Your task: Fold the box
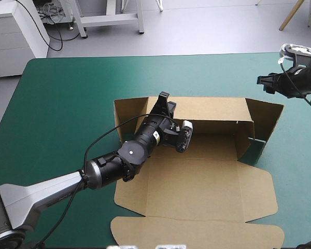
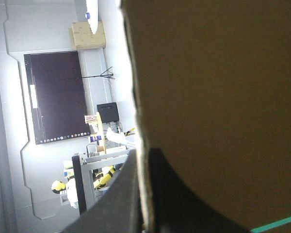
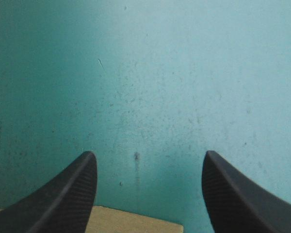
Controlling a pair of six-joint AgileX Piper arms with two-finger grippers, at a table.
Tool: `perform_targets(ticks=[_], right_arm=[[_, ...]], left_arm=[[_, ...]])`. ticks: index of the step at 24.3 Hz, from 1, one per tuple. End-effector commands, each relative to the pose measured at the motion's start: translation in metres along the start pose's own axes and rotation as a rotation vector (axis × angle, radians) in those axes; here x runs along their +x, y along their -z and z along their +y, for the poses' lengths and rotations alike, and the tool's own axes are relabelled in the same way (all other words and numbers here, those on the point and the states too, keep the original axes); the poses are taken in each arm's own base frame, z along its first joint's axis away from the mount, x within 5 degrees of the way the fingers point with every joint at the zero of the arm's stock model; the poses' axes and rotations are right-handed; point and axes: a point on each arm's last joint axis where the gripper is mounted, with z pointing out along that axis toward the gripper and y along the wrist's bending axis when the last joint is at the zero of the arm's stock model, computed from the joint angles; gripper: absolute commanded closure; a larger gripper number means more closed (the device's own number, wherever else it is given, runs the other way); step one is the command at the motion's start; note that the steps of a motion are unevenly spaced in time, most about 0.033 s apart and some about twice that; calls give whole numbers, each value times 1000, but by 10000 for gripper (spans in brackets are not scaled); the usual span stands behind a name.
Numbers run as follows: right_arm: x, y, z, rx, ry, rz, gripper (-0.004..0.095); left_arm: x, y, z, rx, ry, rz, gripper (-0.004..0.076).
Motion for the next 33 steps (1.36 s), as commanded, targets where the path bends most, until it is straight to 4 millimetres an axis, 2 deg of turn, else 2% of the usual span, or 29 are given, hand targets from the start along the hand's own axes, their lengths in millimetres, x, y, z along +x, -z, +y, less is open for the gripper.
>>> perform_targets(ticks=[1,6,9,13,14,17,19,22,26,33], right_arm=[[-9,19,4,-6,7,-72,338],[0,20,5,-14,8,31,338],[10,25,6,-24,34,120,342],[21,44,10,-40,51,137,342],[27,53,13,-55,66,125,342],[44,62,14,-65,106,136,342],[58,58,13,-66,129,167,342],[79,42,13,-97,130,191,342],[98,31,18,-180,143,215,342],[121,31,23,-264,255,186,342]], left_arm=[[4,10,16,-68,26,44,734],[7,10,18,-89,140,78,734],[7,10,18,-91,144,80,734],[7,10,18,-93,141,79,734],[7,10,19,-96,134,78,734],[6,10,20,-105,87,71,734],[6,10,20,-110,80,69,734],[6,10,20,-110,80,69,734],[6,10,20,-108,71,68,734],[5,6,15,-98,-99,76,734]])
